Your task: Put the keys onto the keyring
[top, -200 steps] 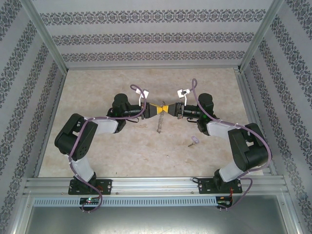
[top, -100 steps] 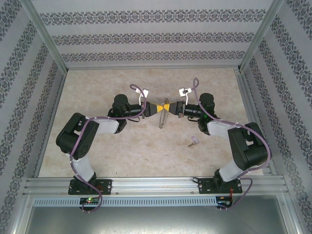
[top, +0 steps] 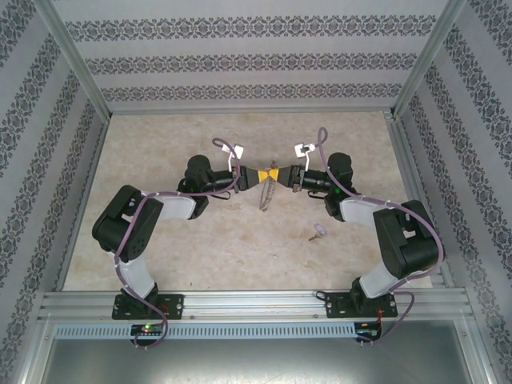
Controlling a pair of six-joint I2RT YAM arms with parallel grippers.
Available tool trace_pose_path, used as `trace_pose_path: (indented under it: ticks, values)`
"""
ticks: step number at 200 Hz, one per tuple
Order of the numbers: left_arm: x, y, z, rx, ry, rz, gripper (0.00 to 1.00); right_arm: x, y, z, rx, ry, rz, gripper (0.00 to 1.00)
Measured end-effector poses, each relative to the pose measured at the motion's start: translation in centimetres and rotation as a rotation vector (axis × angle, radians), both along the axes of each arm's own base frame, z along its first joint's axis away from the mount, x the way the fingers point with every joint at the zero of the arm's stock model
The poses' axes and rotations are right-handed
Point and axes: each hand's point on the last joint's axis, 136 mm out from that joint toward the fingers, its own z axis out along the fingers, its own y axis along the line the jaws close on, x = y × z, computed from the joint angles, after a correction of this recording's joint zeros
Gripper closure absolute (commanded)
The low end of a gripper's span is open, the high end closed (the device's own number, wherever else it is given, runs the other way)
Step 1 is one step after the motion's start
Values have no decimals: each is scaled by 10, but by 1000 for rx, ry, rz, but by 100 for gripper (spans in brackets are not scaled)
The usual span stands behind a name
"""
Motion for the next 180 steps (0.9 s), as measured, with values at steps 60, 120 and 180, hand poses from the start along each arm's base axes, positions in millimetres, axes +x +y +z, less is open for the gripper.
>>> trace_pose_path:
  ticks: [60,120,180]
  values:
    - [2,0,1,-3,-9,21,100,2,-1,1,4,-6,-5,87]
    - [4,6,-12,138,-47,79,100,13,-22,7,18,28,-85,50]
    - [-5,17,-10,303,-115,86,100,30,-84,0,-59,207,-405,50]
